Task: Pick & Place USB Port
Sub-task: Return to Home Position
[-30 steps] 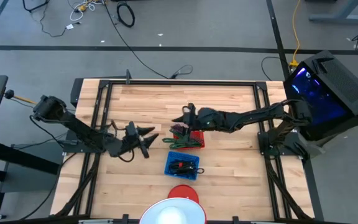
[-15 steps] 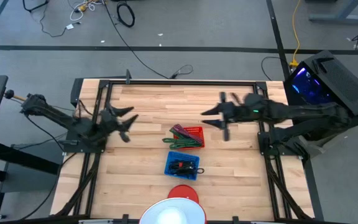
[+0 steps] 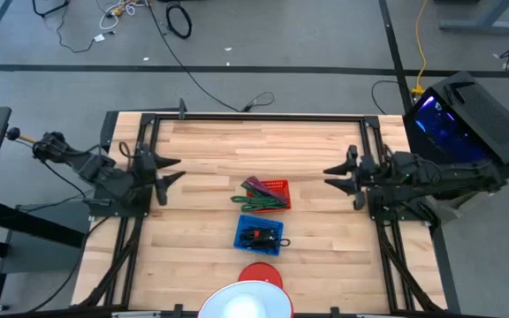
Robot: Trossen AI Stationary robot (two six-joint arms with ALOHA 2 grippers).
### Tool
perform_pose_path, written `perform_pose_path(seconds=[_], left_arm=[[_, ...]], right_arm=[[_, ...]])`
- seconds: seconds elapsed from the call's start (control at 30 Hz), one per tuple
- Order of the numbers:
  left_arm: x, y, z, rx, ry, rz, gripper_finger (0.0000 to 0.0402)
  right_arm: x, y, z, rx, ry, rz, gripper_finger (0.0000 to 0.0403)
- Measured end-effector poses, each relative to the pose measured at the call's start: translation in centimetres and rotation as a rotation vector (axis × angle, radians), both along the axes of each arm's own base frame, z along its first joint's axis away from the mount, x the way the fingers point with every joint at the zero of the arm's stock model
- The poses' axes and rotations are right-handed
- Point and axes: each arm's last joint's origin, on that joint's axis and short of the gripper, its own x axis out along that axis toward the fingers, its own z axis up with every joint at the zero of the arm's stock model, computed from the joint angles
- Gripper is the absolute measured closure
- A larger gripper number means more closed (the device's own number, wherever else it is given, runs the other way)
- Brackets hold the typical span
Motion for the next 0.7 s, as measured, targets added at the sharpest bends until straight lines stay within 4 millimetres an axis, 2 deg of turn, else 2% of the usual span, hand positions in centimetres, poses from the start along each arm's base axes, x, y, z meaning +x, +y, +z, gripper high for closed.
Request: perform_pose_path(seconds=[0.27,0.37,0.6,0.7], left_arm=[[1.1,-0.5,-4.2,0.001,-0.005,0.035,0.0211],[1.5,-0.7,-5.7,-0.016,-0.039,0.035,0.0211],[1.9,-0.9,-9.0,-0.061,-0.112,0.028,0.0211],[1.8,-0.9,-10.3,-0.072,-0.11,0.028,0.0211]], right_arm=[[-2.0,0.3,-4.0,0.033,-0.022,0.071,0.027],[-2.1,0.3,-5.6,0.057,-0.043,0.065,0.027],[-1.8,0.6,-9.0,0.037,-0.151,0.177,0.027],[-1.7,0.6,-9.9,0.052,-0.116,0.171,0.027]])
